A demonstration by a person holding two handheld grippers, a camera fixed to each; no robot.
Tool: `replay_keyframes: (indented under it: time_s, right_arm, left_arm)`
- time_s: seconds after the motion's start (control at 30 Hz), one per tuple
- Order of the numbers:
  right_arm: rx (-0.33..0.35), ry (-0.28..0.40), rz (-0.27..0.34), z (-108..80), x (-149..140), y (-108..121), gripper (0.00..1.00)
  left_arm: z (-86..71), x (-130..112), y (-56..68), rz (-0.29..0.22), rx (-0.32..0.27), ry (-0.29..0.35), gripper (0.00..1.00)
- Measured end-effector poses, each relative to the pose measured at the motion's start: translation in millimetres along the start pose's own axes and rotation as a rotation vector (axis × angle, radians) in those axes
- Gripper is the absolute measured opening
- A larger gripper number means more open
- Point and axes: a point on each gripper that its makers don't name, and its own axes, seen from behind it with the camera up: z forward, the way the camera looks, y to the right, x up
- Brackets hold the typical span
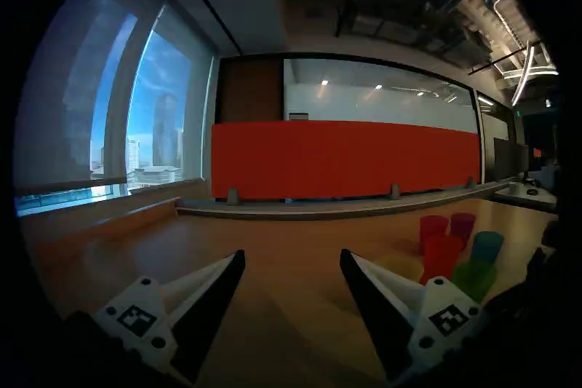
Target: Pour water
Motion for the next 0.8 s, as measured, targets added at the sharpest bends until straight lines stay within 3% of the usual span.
replay_keyframes:
  time_s: [0.3, 0.8]
  right_arm:
    - [0.035, 0.019, 0.030, 2.0, -24.3, -9.3, 1.00]
    - [0.060, 0.070, 0.031, -1.4, -20.7, -20.6, 0.99]
  left_arm:
    - [-0.4, 0.0, 0.3, 0.000, 0.000, 0.000, 0.97]
    - [-1.0, 0.1, -0.4, 0.000, 0.000, 0.000, 0.97]
